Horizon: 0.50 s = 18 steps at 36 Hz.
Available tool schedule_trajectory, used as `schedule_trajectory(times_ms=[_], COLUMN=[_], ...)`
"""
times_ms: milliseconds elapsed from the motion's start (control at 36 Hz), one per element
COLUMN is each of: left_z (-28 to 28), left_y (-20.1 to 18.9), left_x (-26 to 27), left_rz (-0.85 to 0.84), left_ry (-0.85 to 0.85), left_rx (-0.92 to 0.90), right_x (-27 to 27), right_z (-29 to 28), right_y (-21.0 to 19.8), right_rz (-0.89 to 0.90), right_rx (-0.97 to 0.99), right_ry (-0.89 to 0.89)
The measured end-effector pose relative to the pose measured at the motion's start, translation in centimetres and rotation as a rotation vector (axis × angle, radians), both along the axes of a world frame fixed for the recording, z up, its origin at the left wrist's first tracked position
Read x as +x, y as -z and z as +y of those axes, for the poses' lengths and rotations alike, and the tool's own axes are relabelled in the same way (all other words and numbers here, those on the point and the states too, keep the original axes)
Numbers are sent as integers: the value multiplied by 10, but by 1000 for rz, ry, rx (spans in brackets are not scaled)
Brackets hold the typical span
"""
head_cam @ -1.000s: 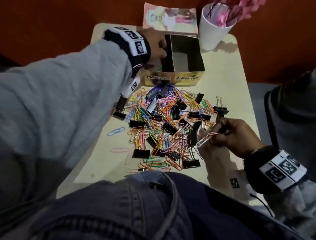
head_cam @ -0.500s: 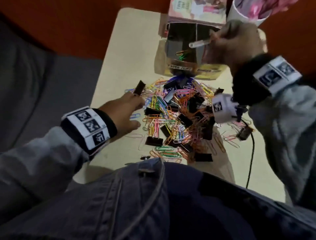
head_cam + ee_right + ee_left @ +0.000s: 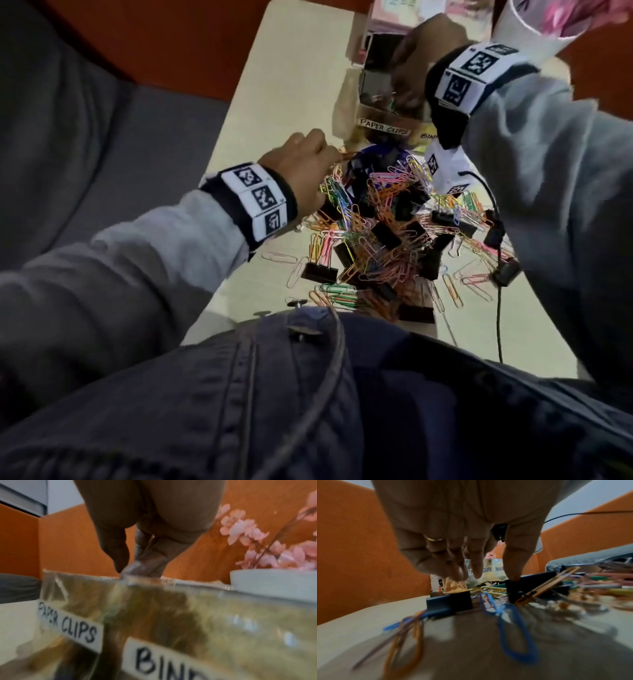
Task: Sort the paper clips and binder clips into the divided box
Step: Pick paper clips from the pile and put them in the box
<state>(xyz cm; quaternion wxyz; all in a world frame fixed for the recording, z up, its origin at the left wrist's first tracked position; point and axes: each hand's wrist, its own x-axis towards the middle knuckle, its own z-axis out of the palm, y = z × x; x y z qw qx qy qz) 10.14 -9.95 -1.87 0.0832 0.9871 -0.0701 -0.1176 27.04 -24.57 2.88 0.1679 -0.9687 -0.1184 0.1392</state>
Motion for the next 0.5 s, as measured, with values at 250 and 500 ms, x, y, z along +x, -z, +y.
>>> schedule_trajectory(times_ms=[250,500], left_z=[9,1], left_y=[2,-2], left_x=[27,40], left_rz=[124,131], left_ry=[29,30], left_rx=[138,129], right_x=[-82,-107], right_z=[-32,-41], right_y=[-8,35], right_rz=[-44,12], right_rx=[-329,-497], right_ry=[-280,-317])
